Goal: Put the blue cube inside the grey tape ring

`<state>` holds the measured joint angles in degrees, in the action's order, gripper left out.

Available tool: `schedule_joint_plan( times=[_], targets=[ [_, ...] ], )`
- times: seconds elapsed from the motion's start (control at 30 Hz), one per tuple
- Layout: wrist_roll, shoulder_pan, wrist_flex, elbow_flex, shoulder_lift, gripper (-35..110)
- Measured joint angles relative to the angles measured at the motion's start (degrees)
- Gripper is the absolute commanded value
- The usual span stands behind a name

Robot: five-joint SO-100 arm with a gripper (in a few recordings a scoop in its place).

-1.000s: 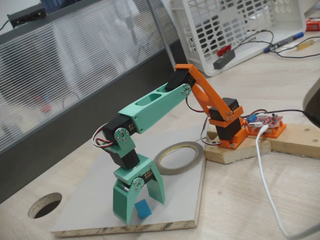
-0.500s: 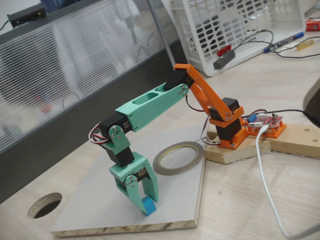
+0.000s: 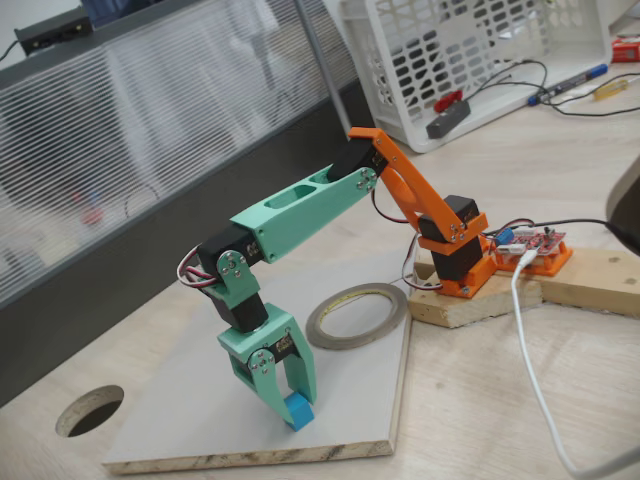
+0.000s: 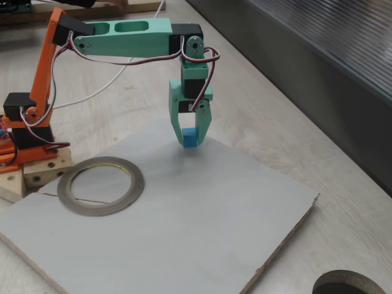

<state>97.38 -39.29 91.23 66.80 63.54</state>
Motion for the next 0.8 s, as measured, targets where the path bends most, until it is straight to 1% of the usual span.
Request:
schedule_joint_plan(
  times=[0.8],
  targets=[
    [0.0, 0.0, -0.8, 0.0, 0.0, 22]
  ],
)
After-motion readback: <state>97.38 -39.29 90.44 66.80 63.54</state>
